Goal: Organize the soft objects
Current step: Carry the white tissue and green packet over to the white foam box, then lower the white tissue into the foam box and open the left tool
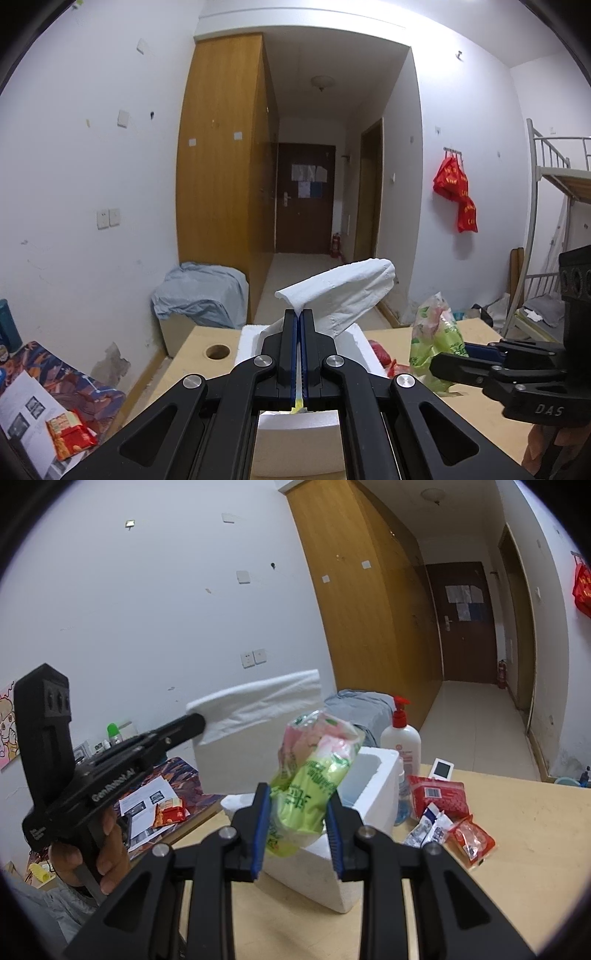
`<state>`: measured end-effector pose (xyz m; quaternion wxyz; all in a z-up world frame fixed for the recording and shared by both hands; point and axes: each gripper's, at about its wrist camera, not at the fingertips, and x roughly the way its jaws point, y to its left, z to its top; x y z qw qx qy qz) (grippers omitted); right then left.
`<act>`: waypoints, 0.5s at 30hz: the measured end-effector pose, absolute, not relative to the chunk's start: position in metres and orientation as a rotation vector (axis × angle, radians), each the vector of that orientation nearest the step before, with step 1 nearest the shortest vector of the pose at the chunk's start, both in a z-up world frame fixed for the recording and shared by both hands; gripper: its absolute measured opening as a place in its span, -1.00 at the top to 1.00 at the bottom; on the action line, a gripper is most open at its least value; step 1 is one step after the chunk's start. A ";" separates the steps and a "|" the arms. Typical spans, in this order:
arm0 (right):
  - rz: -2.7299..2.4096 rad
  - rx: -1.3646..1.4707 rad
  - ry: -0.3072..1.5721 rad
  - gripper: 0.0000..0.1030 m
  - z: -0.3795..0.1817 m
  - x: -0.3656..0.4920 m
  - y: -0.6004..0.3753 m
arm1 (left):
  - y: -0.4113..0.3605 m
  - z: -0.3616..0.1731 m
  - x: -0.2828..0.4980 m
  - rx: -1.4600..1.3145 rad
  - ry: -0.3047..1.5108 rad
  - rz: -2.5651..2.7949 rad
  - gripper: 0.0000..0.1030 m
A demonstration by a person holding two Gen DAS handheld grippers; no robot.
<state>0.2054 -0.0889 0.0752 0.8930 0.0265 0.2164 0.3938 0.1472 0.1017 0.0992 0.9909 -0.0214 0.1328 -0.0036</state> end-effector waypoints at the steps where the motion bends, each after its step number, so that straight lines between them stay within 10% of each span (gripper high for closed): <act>1: 0.816 0.058 0.454 0.37 0.074 0.208 -0.089 | 0.103 0.097 0.152 -0.046 0.274 -0.008 0.98; 15: 0.807 0.057 0.502 0.37 0.063 0.224 -0.083 | 0.107 0.062 0.200 -0.048 0.402 0.007 0.97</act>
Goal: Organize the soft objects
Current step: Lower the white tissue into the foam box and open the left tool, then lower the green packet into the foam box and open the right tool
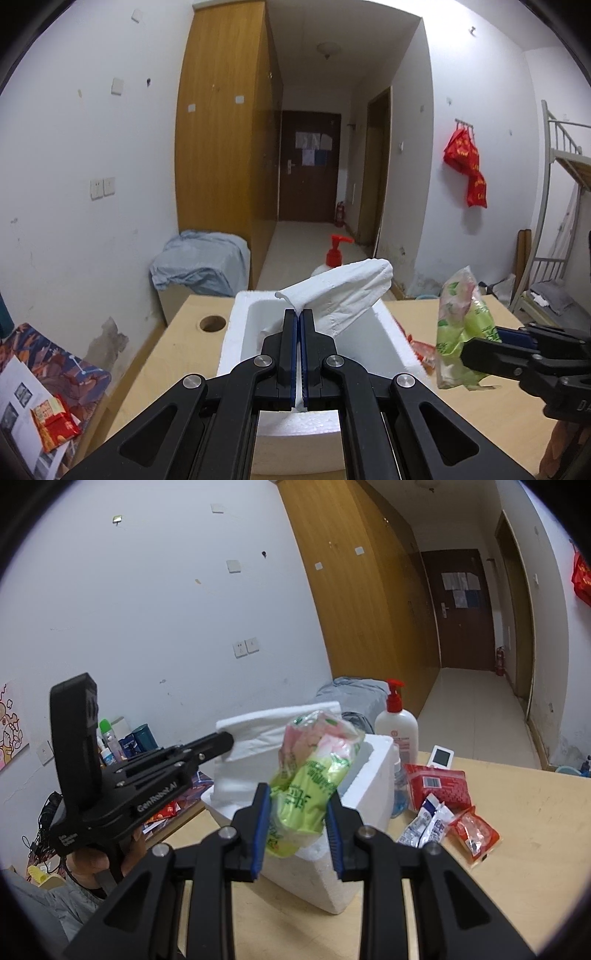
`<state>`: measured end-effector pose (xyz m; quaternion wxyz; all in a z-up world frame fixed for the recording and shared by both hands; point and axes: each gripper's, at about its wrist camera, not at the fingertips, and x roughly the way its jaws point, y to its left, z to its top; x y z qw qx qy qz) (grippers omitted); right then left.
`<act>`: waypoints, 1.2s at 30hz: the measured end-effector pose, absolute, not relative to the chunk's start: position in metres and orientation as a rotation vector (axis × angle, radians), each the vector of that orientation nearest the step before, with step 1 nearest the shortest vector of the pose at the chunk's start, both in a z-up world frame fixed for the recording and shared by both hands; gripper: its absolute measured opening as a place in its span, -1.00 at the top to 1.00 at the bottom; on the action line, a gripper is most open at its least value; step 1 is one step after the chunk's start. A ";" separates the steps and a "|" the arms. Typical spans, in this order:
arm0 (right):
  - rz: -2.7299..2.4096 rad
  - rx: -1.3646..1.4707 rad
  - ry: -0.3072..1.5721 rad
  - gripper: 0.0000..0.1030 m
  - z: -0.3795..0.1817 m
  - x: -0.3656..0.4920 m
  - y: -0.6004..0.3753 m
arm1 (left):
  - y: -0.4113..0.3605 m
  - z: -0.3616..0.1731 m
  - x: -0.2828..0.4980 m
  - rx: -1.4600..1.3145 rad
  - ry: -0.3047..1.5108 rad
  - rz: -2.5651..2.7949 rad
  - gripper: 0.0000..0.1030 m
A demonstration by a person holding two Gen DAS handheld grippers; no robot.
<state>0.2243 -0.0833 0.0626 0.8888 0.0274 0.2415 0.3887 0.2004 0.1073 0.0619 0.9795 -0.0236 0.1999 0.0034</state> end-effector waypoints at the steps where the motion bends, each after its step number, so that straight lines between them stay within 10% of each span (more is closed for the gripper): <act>1: 0.808 0.058 0.503 0.37 0.063 0.224 -0.083 | 0.107 0.060 0.203 -0.049 0.412 0.008 0.97; 14: 0.800 0.061 0.509 0.37 0.062 0.227 -0.085 | 0.107 0.048 0.219 -0.043 0.493 0.034 0.85; 16: 0.799 0.062 0.509 0.37 0.061 0.228 -0.085 | 0.106 0.047 0.220 -0.036 0.504 0.048 0.41; 18: 0.798 0.063 0.508 0.37 0.061 0.229 -0.085 | 0.106 0.047 0.220 -0.033 0.504 0.071 -0.55; 20: 0.797 0.064 0.506 0.37 0.061 0.229 -0.085 | 0.109 0.049 0.213 -0.048 0.457 0.092 -0.73; 36: 0.796 0.044 0.512 0.37 0.065 0.238 -0.067 | 0.140 0.063 0.179 -0.092 0.381 0.145 -0.79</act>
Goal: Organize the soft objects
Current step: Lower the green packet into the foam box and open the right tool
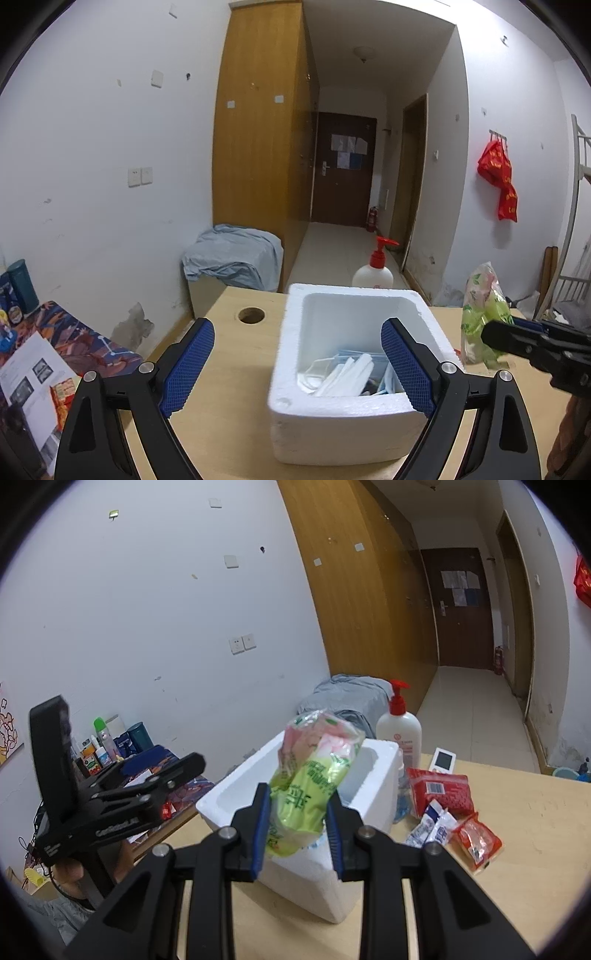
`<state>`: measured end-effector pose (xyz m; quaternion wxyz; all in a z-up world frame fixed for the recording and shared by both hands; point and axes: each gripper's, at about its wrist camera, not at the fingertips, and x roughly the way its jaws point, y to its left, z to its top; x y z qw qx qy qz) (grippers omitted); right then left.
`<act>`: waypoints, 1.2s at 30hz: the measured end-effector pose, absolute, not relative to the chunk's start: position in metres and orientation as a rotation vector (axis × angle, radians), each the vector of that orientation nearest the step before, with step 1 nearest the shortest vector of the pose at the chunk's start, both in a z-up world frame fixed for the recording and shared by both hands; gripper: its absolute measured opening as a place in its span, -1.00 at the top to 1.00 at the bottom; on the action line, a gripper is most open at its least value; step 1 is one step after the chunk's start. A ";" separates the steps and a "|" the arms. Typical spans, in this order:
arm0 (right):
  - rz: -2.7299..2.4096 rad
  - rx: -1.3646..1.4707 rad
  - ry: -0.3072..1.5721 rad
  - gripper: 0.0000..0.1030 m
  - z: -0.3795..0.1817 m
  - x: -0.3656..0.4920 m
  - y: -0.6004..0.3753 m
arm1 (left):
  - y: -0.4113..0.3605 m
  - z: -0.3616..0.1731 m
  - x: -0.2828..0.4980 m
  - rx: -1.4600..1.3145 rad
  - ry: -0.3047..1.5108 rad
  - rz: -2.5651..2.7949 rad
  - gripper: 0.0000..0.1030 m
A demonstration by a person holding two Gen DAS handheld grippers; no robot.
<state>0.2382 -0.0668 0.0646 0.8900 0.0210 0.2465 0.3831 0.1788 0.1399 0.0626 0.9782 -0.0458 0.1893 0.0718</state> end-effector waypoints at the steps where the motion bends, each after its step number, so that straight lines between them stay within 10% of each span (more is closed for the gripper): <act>1: 0.795 0.043 0.514 0.37 0.065 0.240 -0.065 | 0.142 0.064 0.177 -0.092 0.375 0.147 -0.79; 24: 0.814 -0.031 0.634 0.33 0.045 0.278 0.004 | 0.191 0.060 0.158 -0.135 0.344 0.248 -0.96; 36: 0.755 -0.033 0.610 -0.64 0.050 0.274 -0.002 | 0.187 0.058 0.155 -0.134 0.343 0.231 -0.96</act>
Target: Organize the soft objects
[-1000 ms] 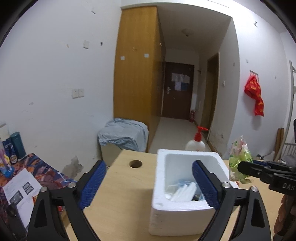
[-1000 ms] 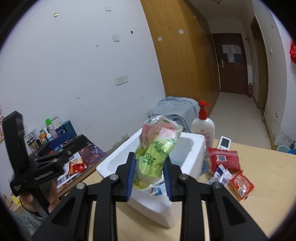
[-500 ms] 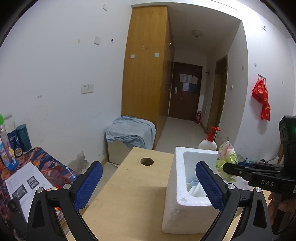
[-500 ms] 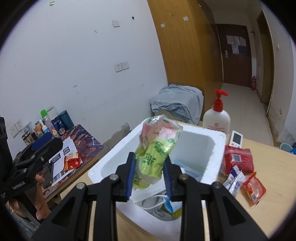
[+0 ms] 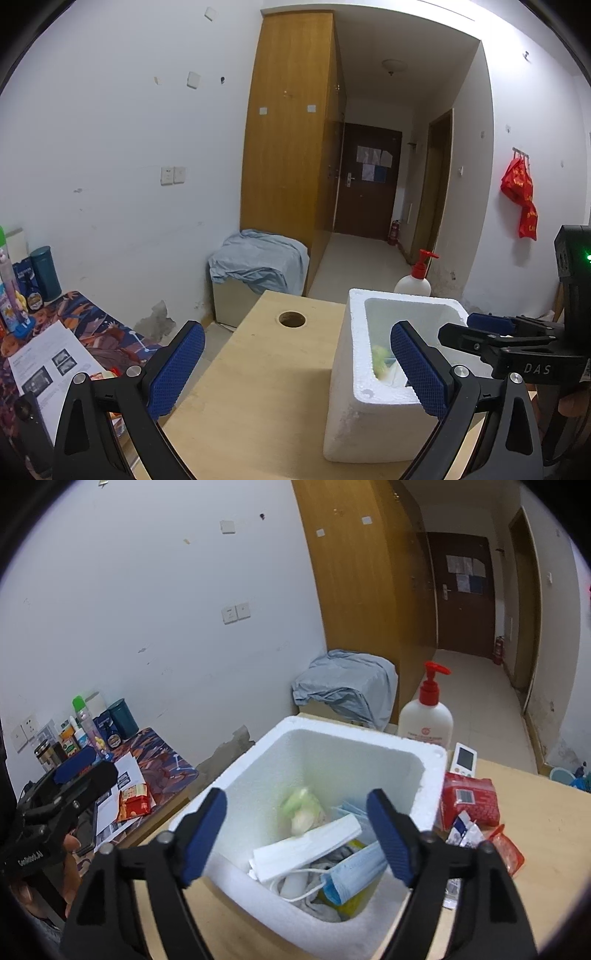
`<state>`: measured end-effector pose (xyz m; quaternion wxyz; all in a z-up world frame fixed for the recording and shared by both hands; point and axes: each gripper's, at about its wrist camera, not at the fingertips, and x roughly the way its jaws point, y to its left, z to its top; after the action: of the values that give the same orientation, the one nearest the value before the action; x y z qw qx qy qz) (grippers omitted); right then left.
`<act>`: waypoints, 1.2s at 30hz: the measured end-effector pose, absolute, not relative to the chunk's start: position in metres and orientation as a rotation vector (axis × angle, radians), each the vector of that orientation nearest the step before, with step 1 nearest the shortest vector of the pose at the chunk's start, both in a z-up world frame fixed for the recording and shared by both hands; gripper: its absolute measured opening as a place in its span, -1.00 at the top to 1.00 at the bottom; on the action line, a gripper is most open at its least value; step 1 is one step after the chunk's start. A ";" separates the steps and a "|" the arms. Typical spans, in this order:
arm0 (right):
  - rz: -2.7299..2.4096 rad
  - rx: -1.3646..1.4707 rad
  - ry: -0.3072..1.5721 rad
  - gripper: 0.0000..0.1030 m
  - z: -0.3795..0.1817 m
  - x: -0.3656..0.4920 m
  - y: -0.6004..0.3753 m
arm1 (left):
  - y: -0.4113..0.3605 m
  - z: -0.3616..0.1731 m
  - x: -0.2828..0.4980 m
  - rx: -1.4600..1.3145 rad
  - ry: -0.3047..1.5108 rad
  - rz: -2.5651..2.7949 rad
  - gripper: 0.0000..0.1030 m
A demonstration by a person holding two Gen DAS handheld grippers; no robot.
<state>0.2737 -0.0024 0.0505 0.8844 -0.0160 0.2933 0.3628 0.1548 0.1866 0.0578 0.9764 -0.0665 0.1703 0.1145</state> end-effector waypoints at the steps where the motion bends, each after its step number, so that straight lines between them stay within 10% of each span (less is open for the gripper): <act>1: 0.749 -0.028 0.612 -0.70 0.050 0.274 -0.004 | 0.186 0.058 0.154 -0.134 0.342 0.230 -0.96; 36: 0.621 0.054 0.385 -0.99 0.106 0.191 -0.103 | 0.110 0.091 0.115 -0.060 0.264 0.130 -0.99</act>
<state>0.1910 -0.1034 0.1057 0.9337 0.0266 0.1881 0.3036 0.1149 0.1102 0.0912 0.9888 -0.0298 0.1313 0.0649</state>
